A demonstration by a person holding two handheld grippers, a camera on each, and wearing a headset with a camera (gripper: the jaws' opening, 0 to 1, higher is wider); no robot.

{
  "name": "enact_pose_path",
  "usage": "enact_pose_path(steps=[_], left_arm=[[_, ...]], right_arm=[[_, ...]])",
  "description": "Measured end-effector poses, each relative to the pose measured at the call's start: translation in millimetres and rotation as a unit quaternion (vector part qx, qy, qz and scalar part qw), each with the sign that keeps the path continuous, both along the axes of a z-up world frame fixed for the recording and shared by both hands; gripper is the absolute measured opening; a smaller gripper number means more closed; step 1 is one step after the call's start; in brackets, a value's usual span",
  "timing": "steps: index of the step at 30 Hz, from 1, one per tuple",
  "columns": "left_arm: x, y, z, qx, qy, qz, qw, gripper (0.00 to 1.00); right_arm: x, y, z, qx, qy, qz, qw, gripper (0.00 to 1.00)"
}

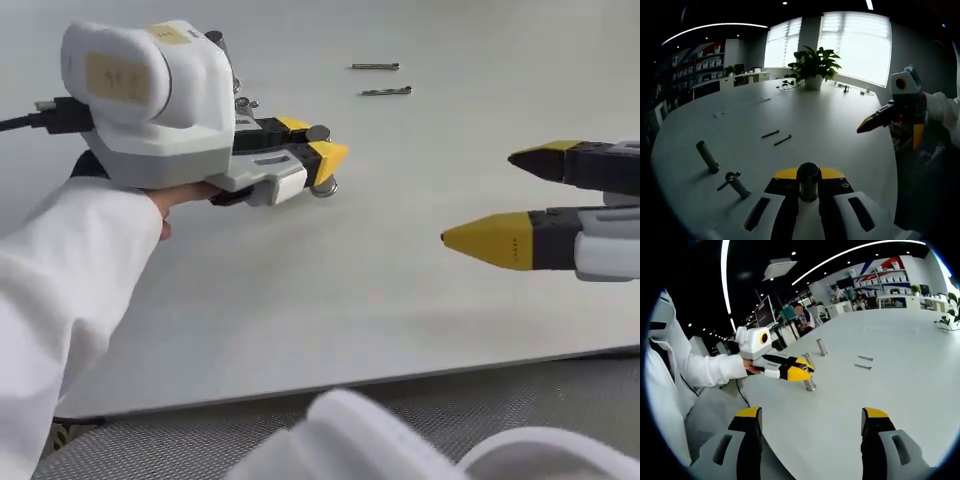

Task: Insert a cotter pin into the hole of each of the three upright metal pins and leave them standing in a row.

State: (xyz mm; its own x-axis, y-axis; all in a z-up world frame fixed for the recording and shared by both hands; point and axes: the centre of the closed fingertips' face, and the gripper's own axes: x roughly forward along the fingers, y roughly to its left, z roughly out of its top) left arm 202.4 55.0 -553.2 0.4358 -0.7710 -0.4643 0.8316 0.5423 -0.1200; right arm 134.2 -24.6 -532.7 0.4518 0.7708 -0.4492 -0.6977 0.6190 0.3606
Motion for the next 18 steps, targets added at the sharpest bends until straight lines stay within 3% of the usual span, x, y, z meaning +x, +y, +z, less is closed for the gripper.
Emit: enact_pose_path(steps=[4,18], left_arm=[[-3.4,0.2,-4.6,0.009,-0.006,-0.008,0.9999,0.11],[-7.7,3.7,-10.2,0.008,0.004,-0.007,0.9999,0.11]], right_arm=[[-0.7,-0.6,1.3,0.006,0.000,-0.001,1.0000,0.78],[-5.9,-2.4,-4.1,-0.002,0.004,-0.002,1.0000,0.78]])
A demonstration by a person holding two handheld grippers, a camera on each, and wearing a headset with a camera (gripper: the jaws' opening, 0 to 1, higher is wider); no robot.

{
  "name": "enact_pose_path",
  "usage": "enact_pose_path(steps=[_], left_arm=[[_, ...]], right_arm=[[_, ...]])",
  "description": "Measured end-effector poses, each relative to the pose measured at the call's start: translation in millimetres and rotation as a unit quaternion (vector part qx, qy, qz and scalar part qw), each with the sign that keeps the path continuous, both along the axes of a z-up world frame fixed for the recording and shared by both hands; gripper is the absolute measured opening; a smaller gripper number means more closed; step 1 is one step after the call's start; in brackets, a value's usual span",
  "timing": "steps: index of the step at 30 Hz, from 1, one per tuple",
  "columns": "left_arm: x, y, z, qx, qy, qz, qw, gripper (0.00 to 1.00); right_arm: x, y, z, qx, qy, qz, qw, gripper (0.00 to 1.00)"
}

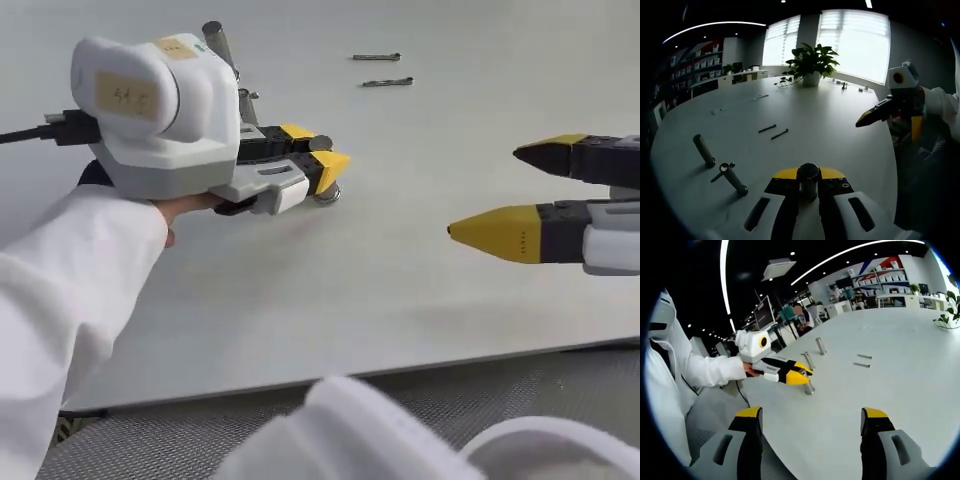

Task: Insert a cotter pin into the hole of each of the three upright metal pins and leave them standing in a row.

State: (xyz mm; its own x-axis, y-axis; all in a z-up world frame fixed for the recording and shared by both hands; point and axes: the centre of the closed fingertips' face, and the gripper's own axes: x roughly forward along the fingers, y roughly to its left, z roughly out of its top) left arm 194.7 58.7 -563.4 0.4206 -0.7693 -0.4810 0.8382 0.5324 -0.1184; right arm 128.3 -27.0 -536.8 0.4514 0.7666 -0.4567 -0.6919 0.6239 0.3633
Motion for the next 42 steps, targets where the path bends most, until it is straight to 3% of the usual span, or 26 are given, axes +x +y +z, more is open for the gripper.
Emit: enact_pose_path(steps=[6,10,18,22,25,27,36,39,42], left_arm=[[0.8,-0.6,0.7,-0.002,-0.004,0.006,1.0000,0.11],[-1.3,-0.3,0.3,0.000,-0.018,0.003,0.9998,0.12],[-1.6,-0.7,1.9,-0.014,-0.006,0.011,0.9998,0.13],[-1.0,-1.3,2.4,-0.014,-0.010,0.006,0.9998,0.13],[-2.1,1.1,-4.0,0.004,-0.009,0.000,0.9999,0.19],[-2.3,0.8,-3.8,-0.002,-0.009,0.000,1.0000,0.21],[-17.3,-1.7,-3.7,-0.014,-0.002,-0.049,0.9987,0.49],[-23.8,-3.4,0.6,-0.029,0.007,-0.065,0.9974,0.67],[-31.8,-1.6,3.3,-0.024,0.004,-0.085,0.9961,0.77]], right_arm=[[-0.3,-0.3,-3.7,-0.003,0.003,0.000,1.0000,0.78],[-0.9,0.7,-4.6,-0.004,0.004,0.003,1.0000,0.78],[-1.7,1.9,-5.2,-0.005,0.005,0.005,1.0000,0.78],[-0.6,4.2,-2.6,0.003,0.002,0.004,1.0000,0.78],[-0.2,4.5,-1.8,0.003,0.001,0.004,1.0000,0.78],[-0.3,4.3,-1.5,0.003,0.001,0.004,1.0000,0.78],[0.6,4.3,2.0,0.006,-0.002,0.005,1.0000,0.78],[0.6,4.0,2.7,0.006,-0.002,0.006,1.0000,0.78],[0.5,3.5,2.5,0.004,-0.002,0.007,1.0000,0.78]])
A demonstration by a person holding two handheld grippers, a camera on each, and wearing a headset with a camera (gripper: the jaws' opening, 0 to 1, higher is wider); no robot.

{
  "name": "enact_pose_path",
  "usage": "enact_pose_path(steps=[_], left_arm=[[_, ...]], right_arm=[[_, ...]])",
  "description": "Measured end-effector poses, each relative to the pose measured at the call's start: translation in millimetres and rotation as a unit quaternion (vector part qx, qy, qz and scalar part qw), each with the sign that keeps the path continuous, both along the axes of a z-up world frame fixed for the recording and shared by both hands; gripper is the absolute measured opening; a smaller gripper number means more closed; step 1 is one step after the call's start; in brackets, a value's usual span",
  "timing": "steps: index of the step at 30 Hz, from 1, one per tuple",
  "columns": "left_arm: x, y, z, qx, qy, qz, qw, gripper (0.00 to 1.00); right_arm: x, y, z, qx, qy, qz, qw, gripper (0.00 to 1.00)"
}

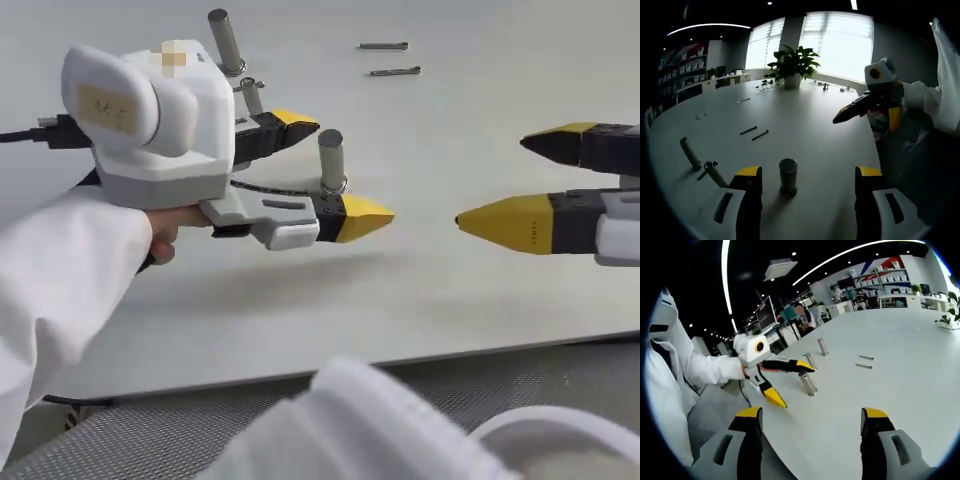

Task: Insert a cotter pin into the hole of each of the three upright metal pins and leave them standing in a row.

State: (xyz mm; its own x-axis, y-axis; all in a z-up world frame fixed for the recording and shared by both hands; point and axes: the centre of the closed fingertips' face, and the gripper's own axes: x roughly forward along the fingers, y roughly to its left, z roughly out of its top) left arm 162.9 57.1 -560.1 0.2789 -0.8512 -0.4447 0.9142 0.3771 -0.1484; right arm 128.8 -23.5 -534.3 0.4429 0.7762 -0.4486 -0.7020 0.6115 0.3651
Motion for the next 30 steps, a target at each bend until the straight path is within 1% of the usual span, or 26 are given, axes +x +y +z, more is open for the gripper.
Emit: enact_pose_path(steps=[3,5,7,8,9,10,11,15,20,23,25,28,30], left_arm=[[-6.5,0.9,3.7,0.000,-0.002,-0.016,0.9999,0.84],[-10.7,2.4,4.3,0.003,-0.003,-0.025,0.9997,0.92],[-14.2,4.4,3.7,0.005,0.004,-0.030,0.9995,1.00],[-16.3,5.8,3.5,0.004,0.010,-0.032,0.9994,0.99],[-17.8,6.5,5.4,-0.006,0.012,-0.031,0.9994,0.99],[-20.7,7.0,5.8,-0.012,0.020,-0.034,0.9991,0.99],[-21.9,9.0,5.1,-0.010,0.023,-0.035,0.9991,0.99],[-28.8,14.4,5.1,-0.003,0.025,-0.043,0.9988,0.99],[-32.0,20.6,4.8,-0.004,0.028,-0.041,0.9987,0.99],[-34.1,24.9,3.1,0.002,0.035,-0.040,0.9986,0.99],[-35.2,27.7,2.7,0.007,0.033,-0.041,0.9986,0.99],[-34.7,30.4,4.7,0.006,0.033,-0.035,0.9988,0.99],[-31.9,32.1,5.8,0.007,0.027,-0.028,0.9992,0.99]], right_arm=[[0.1,-0.5,0.0,-0.002,0.001,0.001,1.0000,0.78],[1.0,-1.4,0.1,-0.004,0.000,0.001,1.0000,0.78],[2.3,-2.5,0.8,-0.006,0.000,0.001,1.0000,0.78],[2.6,-2.7,1.0,-0.006,0.000,0.001,1.0000,0.78],[3.2,-3.2,1.5,-0.008,-0.001,0.002,1.0000,0.78],[3.9,-3.6,1.9,-0.010,-0.002,0.003,0.9999,0.78],[4.9,-4.0,2.5,-0.012,-0.003,0.005,0.9999,0.78],[8.1,-4.9,5.1,-0.019,-0.006,0.011,0.9997,0.78],[14.1,-4.6,7.0,-0.031,-0.010,0.023,0.9992,0.77],[18.1,-4.3,8.0,-0.036,-0.012,0.030,0.9988,0.77],[21.3,-4.3,8.3,-0.043,-0.014,0.037,0.9983,0.77],[27.7,-4.3,9.1,-0.051,-0.016,0.045,0.9976,0.76],[34.4,-5.3,9.3,-0.062,-0.020,0.050,0.9966,0.75]])
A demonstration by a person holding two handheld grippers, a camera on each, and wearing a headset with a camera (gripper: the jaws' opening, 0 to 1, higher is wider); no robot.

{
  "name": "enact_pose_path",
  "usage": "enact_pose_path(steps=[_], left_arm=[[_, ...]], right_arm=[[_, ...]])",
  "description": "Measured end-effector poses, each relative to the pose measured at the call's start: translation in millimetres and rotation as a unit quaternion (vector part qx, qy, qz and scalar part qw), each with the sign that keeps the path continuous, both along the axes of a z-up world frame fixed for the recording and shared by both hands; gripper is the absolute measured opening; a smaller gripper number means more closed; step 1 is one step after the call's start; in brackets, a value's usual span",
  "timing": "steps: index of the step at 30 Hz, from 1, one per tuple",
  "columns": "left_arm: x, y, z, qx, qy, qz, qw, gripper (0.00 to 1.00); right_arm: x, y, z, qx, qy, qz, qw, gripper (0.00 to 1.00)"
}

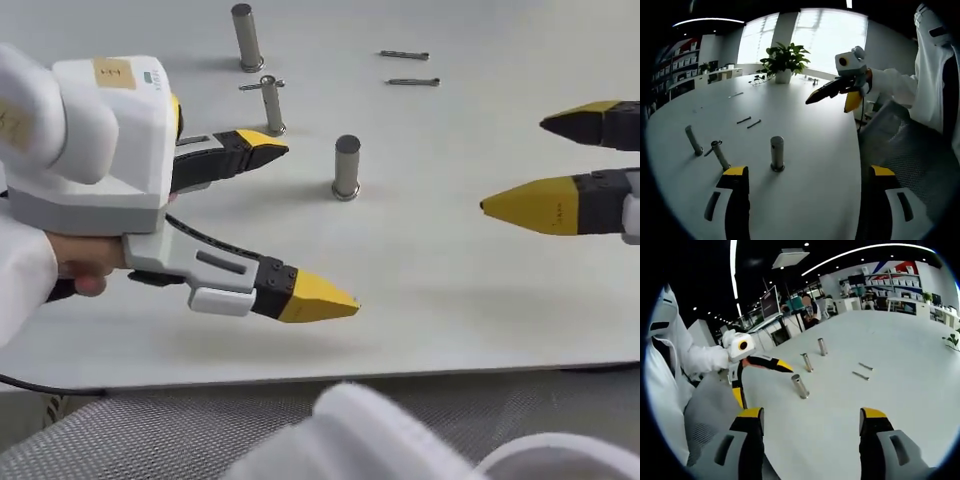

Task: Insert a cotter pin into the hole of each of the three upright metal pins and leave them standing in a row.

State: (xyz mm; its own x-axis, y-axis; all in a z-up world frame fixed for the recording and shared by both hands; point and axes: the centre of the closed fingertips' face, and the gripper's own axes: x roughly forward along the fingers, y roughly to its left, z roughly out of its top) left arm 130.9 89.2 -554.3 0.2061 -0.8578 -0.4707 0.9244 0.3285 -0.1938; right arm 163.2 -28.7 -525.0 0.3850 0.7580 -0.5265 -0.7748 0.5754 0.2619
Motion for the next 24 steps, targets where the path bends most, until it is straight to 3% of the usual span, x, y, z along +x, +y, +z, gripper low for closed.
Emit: enact_pose_path(steps=[1,2,4,9,13,19,24], left_arm=[[-0.1,1.3,-0.2,-0.002,0.019,0.011,0.9998,0.99],[-0.5,0.6,1.7,-0.011,0.026,0.015,0.9995,0.99],[1.0,4.8,2.6,-0.014,0.016,0.013,0.9997,0.99],[4.0,12.0,7.3,-0.023,0.019,0.018,0.9994,0.99],[1.5,2.0,17.6,-0.034,0.012,0.026,0.9990,0.99],[1.8,6.0,14.0,-0.030,0.012,0.027,0.9991,0.99],[-1.1,7.2,15.7,-0.034,0.018,0.035,0.9986,0.99]], right_arm=[[2.6,-0.6,0.0,-0.006,-0.003,0.004,1.0000,0.74],[5.2,-1.1,0.0,-0.012,-0.004,0.007,0.9999,0.73],[11.3,-1.1,0.2,-0.020,-0.008,0.020,0.9996,0.72],[27.4,-4.6,-0.7,-0.037,-0.012,0.048,0.9981,0.67],[39.5,-6.8,-3.9,-0.065,-0.013,0.073,0.9951,0.62],[58.4,-3.1,-9.6,-0.106,-0.023,0.108,0.9883,0.52],[77.3,1.4,-15.3,-0.145,-0.035,0.143,0.9785,0.48]])
